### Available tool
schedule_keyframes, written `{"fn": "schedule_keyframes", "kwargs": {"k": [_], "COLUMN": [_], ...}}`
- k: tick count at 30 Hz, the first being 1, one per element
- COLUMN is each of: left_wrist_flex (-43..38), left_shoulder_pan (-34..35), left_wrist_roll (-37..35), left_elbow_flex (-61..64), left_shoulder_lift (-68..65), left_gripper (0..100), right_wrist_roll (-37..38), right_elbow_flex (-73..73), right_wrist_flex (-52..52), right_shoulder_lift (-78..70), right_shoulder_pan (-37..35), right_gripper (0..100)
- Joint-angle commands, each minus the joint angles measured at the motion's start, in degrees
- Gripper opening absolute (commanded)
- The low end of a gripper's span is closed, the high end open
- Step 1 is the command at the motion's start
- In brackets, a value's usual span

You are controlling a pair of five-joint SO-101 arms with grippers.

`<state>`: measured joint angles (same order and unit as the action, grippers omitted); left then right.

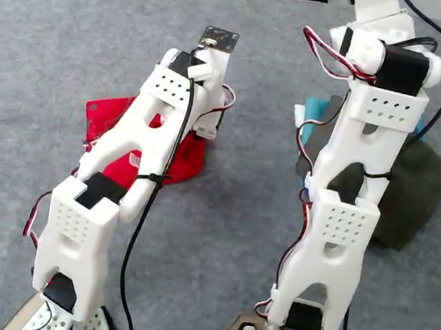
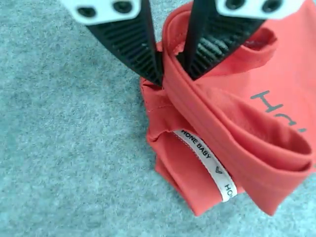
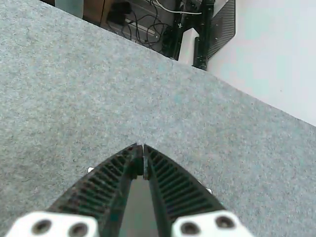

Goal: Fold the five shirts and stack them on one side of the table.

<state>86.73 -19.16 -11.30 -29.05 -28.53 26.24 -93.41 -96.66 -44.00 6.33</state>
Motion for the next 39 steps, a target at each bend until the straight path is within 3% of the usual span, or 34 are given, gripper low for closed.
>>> {"fn": "schedule_keyframes", "kwargs": {"k": [1, 3, 8, 10, 13, 15, 20, 24, 27, 32, 39], "left_wrist_flex": [-0.18, -0.18, 4.22, 9.05, 14.42, 14.33, 14.24, 12.48, 4.13, -18.11, -43.69], "left_shoulder_pan": [0.66, 2.15, 8.92, 12.44, 17.54, 21.32, 28.62, 32.31, 34.33, 33.71, 33.36], "left_wrist_roll": [-4.48, -7.47, -8.18, -7.47, 0.09, 3.69, 4.57, 7.03, 7.82, 8.09, 7.74], "left_elbow_flex": [-2.86, -2.95, -10.77, -16.75, -24.31, -23.43, -13.14, -1.19, 10.07, 26.42, 46.02], "left_shoulder_lift": [0.97, 1.32, 1.41, 1.41, 1.41, 2.02, 8.88, 16.26, 19.96, 20.75, 20.75], "left_gripper": [17, 23, 22, 18, 4, 4, 3, 3, 3, 3, 3], "right_wrist_roll": [0.26, 0.26, -0.09, -0.09, -0.18, -0.26, -0.62, -6.86, -9.93, -15.74, -16.35], "right_elbow_flex": [-2.33, -2.15, -1.98, -1.71, 1.10, 4.26, 15.78, 20.88, 21.85, 21.67, 13.76], "right_wrist_flex": [0.26, 1.14, 1.41, -0.35, -4.22, -4.04, -0.70, 4.31, 6.95, 14.24, 14.77], "right_shoulder_lift": [4.26, 4.09, 4.35, 4.09, 3.30, 2.77, -0.84, -4.62, -8.31, -19.03, -28.70], "right_shoulder_pan": [0.35, 0.18, -2.11, -4.31, -9.76, -13.80, -24.18, -26.99, -26.99, -24.97, -24.88], "right_gripper": [1.8, 1.8, 1.8, 1.8, 1.7, 1.6, 1.5, 1.5, 1.5, 1.5, 1.5]}}
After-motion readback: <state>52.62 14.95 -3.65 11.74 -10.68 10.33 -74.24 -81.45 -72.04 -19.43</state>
